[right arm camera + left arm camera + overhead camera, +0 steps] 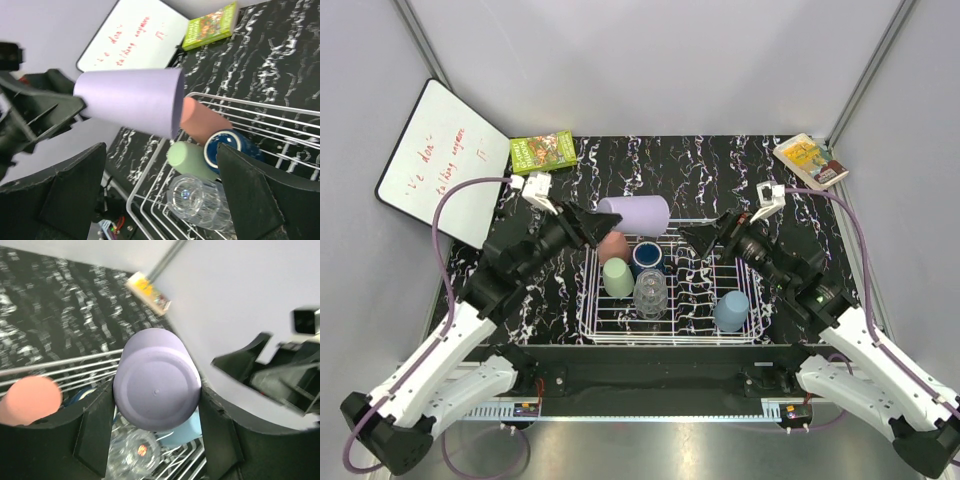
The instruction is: Unload the cups from the dish rack
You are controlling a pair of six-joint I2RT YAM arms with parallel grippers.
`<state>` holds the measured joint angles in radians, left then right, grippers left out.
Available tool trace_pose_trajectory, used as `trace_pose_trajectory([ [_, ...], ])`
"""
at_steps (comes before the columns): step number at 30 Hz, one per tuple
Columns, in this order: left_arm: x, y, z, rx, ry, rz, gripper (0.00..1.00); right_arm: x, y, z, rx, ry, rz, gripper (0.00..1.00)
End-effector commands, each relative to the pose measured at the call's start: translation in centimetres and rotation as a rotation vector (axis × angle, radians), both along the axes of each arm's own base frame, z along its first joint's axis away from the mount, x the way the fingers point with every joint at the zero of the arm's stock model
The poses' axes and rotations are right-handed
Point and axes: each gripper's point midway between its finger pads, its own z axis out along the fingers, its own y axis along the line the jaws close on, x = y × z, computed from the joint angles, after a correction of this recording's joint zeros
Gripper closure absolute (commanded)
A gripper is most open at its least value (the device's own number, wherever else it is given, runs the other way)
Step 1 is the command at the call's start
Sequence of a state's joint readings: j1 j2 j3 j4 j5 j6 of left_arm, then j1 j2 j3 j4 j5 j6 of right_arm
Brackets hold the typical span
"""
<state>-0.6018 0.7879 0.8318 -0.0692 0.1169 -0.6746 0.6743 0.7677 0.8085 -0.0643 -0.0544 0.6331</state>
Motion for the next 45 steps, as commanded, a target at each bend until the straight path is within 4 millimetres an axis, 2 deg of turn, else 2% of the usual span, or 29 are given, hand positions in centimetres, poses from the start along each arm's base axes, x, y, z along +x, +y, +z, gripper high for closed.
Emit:
trace_pose_trajectory([
  [1, -1.6, -1.8, 4.9, -0.220, -0.113, -0.248, 1.00, -1.6, 1.2, 3.2, 0.147, -0.069, 0.102, 0.00],
  [3, -1.3, -1.6, 5.8, -0.259, -0.148, -0.280, 1.00, -1.8, 1.2, 3.6, 0.171, -0.079, 0.109, 0.00],
  [4, -1.5, -2.0, 5.1, -0.278, -0.108, -0.326, 1.00, -2.0, 1.1, 3.6, 0.175, -0.085, 0.109, 0.00],
  [5, -1.6, -2.1, 5.7, -0.298, -0.133, -0.349, 1.00, -2.0, 1.0, 3.9, 0.180, -0.095, 0.109, 0.00],
  [7, -2.0, -2.6, 4.9, -0.318, -0.092, -0.415, 1.00, -2.1, 1.1, 4.1, 0.179, -0.102, 0.115, 0.00],
  [8, -2.2, -2.8, 5.2, -0.330, -0.111, -0.440, 1.00, -2.0, 1.1, 4.3, 0.182, -0.106, 0.115, 0.00],
  [9, -2.3, -3.1, 4.3, -0.343, -0.072, -0.465, 1.00, -2.0, 1.3, 4.4, 0.182, -0.108, 0.118, 0.00],
  [10, -2.8, -3.2, 4.6, -0.350, -0.093, -0.498, 1.00, -1.9, 1.3, 4.6, 0.184, -0.112, 0.120, 0.00],
  [18, -3.8, -3.0, 4.5, -0.316, -0.096, -0.521, 1.00, -0.5, 2.8, 5.0, 0.157, -0.116, 0.138, 0.00],
  [22, -3.8, -3.0, 4.0, -0.308, -0.080, -0.514, 1.00, -0.3, 3.6, 5.0, 0.169, -0.111, 0.170, 0.21],
  [23, -3.7, -3.0, 3.9, -0.308, -0.078, -0.514, 1.00, -0.3, 3.8, 5.1, 0.176, -0.112, 0.173, 0.31],
  [26, -3.6, -3.0, 3.4, -0.307, -0.063, -0.506, 1.00, -0.4, 4.0, 5.2, 0.182, -0.109, 0.188, 0.45],
  [28, -3.3, -3.1, 3.0, -0.304, -0.054, -0.501, 1.00, -0.5, 4.0, 5.2, 0.183, -0.107, 0.193, 0.51],
  [32, -2.8, -3.3, 2.4, -0.300, -0.038, -0.493, 1.00, -1.0, 4.4, 5.4, 0.201, -0.102, 0.227, 0.54],
  [36, -1.9, -3.6, 1.6, -0.294, -0.008, -0.489, 1.00, -1.3, 4.7, 5.4, 0.206, -0.091, 0.252, 0.76],
  [37, -1.7, -3.7, 1.2, -0.287, 0.009, -0.482, 1.00, -1.2, 4.7, 5.2, 0.199, -0.081, 0.250, 0.95],
  [38, -1.5, -3.8, 1.0, -0.277, 0.022, -0.478, 0.94, -1.2, 4.6, 5.2, 0.193, -0.081, 0.244, 1.00],
  [39, -1.2, -3.8, 1.1, -0.251, 0.003, -0.472, 0.87, -1.1, 4.4, 5.3, 0.190, -0.086, 0.232, 1.00],
  [40, -0.9, -3.8, 0.2, -0.226, 0.044, -0.459, 0.78, -1.1, 4.3, 5.1, 0.181, -0.080, 0.225, 1.00],
  [41, -0.8, -3.8, 0.2, -0.208, 0.044, -0.451, 0.49, -1.0, 4.0, 5.1, 0.169, -0.085, 0.213, 1.00],
  [42, -0.6, -3.7, 0.7, -0.179, 0.004, -0.440, 0.31, -1.0, 3.6, 5.6, 0.170, -0.097, 0.192, 1.00],
  [44, -0.3, -3.4, 0.1, -0.139, 0.034, -0.414, 0.06, -0.9, 3.1, 5.3, 0.136, -0.097, 0.166, 1.00],
  [45, 0.1, -3.2, 0.8, -0.116, 0.002, -0.390, 0.01, -0.9, 2.4, 6.0, 0.137, -0.116, 0.137, 1.00],
])
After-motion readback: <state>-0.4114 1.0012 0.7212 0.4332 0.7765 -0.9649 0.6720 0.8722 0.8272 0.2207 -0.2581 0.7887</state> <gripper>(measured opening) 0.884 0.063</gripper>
